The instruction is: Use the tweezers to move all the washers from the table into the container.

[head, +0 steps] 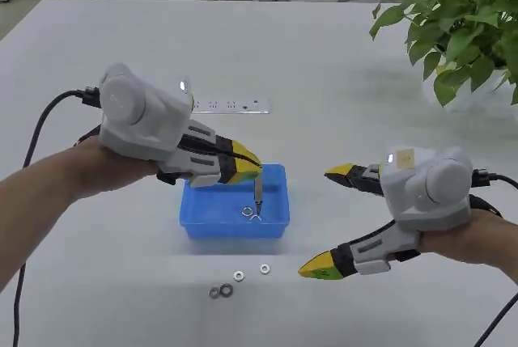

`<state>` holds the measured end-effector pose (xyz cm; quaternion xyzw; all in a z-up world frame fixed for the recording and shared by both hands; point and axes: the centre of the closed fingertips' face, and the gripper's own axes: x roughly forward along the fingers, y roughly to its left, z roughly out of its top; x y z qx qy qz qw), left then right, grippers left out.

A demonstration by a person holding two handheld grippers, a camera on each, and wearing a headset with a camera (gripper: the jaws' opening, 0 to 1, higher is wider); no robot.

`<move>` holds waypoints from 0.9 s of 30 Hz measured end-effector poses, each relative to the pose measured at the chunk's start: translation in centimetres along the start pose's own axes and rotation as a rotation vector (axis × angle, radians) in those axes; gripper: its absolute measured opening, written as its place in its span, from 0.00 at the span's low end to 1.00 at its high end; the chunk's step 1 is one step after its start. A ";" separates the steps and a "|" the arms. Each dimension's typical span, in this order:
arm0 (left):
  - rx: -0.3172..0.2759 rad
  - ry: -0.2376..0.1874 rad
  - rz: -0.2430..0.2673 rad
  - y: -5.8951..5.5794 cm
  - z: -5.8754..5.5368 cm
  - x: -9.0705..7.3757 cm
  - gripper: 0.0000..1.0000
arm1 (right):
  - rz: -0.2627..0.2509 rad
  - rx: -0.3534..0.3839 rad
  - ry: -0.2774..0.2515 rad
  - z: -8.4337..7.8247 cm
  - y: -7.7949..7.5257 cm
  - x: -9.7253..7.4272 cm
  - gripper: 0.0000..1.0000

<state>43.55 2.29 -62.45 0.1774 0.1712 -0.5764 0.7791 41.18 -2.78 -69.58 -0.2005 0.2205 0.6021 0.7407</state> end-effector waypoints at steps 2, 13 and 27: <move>-0.002 0.001 -0.002 -0.2 0.0 0.0 0.03 | -0.004 0.000 -0.003 0.0 0.2 -0.1 0.96; 0.002 0.002 -0.013 -1.7 0.1 -0.1 0.03 | -0.010 0.001 0.001 -0.4 1.1 -0.5 0.95; -0.001 -0.005 -0.029 -3.4 -0.6 0.3 0.03 | -0.007 -0.004 0.016 -1.3 2.0 -0.4 0.93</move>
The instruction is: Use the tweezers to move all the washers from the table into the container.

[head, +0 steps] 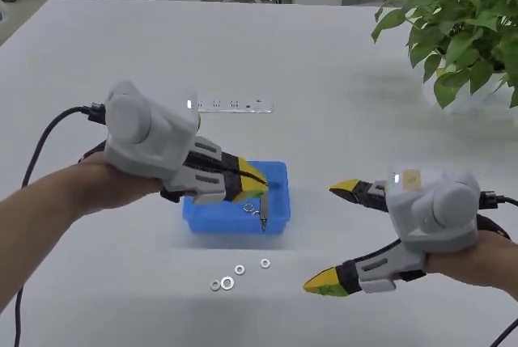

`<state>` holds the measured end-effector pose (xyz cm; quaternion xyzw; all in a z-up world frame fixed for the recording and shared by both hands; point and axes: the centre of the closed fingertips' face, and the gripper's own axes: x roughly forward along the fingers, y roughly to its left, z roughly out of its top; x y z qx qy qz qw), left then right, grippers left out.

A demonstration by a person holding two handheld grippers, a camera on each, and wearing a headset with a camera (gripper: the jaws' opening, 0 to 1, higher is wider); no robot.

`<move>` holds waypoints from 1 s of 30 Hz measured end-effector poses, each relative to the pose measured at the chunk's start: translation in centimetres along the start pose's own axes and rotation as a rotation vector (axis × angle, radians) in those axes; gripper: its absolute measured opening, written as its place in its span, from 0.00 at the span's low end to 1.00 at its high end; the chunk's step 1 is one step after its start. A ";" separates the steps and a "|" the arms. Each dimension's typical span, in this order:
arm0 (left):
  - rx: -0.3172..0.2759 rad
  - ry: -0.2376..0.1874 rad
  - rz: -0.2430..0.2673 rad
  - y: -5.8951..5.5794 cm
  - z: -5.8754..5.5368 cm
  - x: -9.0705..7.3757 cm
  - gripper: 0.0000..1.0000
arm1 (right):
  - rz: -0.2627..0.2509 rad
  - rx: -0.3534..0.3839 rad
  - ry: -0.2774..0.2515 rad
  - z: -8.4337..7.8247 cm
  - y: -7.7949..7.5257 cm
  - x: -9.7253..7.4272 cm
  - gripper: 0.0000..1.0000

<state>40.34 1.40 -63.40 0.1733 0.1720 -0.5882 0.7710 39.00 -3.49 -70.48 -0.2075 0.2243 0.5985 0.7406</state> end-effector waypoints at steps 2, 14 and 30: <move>0.001 0.000 -0.002 -0.2 -0.2 0.1 0.03 | 0.002 0.000 0.004 -0.2 0.1 0.1 0.93; 0.000 -0.001 -0.017 -1.0 -1.2 0.7 0.03 | 0.005 0.003 0.012 -0.9 0.5 0.4 0.93; -0.012 0.001 -0.027 -1.5 -2.6 1.7 0.03 | 0.012 0.012 0.027 -2.0 0.8 0.7 0.93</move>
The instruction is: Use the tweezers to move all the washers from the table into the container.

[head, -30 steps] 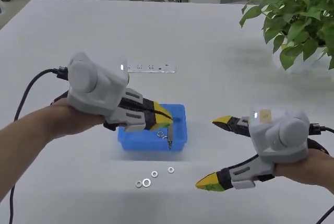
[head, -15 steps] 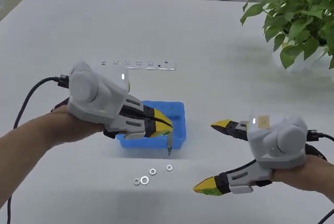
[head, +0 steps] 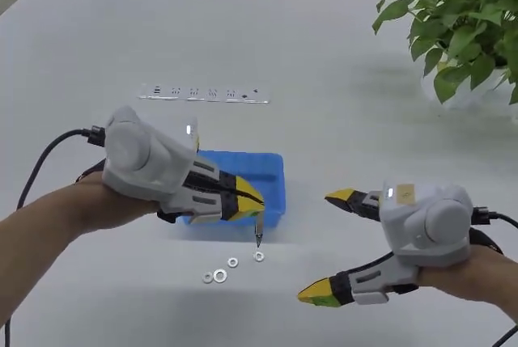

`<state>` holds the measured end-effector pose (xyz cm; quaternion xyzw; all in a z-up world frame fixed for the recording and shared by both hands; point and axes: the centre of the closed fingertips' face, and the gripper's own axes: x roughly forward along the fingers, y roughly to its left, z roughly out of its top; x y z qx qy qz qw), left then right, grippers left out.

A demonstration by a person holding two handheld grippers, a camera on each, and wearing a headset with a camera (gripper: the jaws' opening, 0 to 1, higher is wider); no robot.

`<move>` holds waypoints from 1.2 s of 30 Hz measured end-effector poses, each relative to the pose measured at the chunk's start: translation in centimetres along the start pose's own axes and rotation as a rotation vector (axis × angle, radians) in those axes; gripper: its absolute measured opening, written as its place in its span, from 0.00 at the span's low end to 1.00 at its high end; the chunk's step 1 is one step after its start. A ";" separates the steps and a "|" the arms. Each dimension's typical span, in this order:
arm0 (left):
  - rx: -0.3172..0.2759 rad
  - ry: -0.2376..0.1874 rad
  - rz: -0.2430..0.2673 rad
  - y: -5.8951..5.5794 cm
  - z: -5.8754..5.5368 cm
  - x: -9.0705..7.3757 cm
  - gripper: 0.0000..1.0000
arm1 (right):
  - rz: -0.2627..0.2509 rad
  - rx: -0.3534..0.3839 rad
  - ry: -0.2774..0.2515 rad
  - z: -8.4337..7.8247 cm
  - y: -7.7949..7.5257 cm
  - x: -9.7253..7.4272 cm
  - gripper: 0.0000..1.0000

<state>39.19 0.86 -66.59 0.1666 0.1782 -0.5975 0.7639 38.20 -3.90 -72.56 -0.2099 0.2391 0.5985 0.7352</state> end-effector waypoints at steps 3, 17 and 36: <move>-0.002 -0.002 -0.003 -0.1 -0.1 0.2 0.03 | 0.002 0.004 0.004 -0.2 0.1 0.0 0.93; -0.003 0.013 -0.029 -0.8 -1.2 1.2 0.03 | 0.005 0.015 0.010 -0.6 0.2 0.1 0.91; -0.013 0.001 -0.032 -1.1 -1.3 1.0 0.03 | 0.007 0.017 0.025 -0.9 0.4 0.2 0.90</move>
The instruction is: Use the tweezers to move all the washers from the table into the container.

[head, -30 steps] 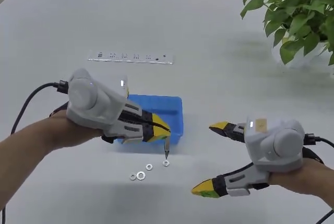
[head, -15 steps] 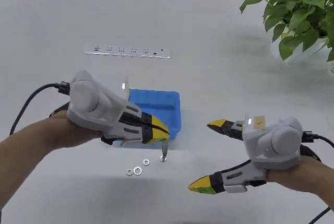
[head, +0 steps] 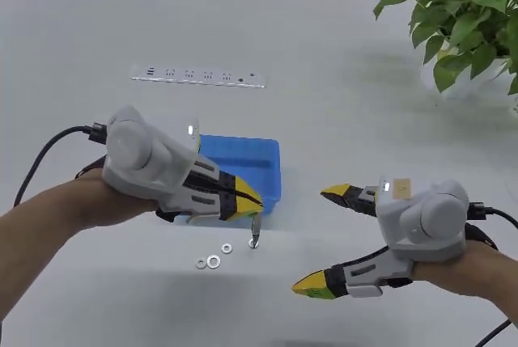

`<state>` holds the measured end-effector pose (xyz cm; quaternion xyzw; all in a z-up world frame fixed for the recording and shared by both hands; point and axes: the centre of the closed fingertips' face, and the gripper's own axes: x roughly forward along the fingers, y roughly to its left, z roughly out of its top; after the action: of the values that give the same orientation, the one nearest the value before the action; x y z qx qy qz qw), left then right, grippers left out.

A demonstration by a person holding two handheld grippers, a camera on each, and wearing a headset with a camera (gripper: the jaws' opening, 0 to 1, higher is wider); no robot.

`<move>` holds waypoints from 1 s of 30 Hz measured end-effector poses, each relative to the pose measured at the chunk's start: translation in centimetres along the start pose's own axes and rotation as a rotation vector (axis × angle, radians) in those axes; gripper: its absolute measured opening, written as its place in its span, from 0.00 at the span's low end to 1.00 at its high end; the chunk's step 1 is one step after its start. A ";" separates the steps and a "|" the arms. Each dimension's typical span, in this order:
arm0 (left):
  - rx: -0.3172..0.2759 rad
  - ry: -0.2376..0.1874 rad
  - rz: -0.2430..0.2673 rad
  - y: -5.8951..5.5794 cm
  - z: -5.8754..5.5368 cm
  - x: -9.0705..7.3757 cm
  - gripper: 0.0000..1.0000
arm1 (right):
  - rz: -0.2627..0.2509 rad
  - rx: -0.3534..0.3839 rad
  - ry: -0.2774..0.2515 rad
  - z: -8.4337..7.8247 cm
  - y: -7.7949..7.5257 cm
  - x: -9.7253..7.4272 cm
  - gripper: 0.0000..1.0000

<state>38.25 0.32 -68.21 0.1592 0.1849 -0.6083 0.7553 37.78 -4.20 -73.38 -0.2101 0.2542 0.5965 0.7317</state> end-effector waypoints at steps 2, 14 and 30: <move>-0.001 0.002 0.000 0.0 -0.1 0.0 0.03 | 0.001 0.000 0.000 0.0 0.1 0.0 0.90; -0.003 -0.007 -0.001 -0.3 -0.4 0.1 0.03 | 0.008 -0.009 0.003 0.1 0.2 0.1 0.89; 0.032 0.012 -0.030 -0.7 -0.3 0.2 0.03 | 0.061 -0.080 -0.004 0.6 0.5 0.8 0.73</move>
<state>37.56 0.12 -68.57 0.1722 0.1821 -0.6214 0.7423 37.47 -3.08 -73.42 -0.2303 0.2351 0.6284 0.7048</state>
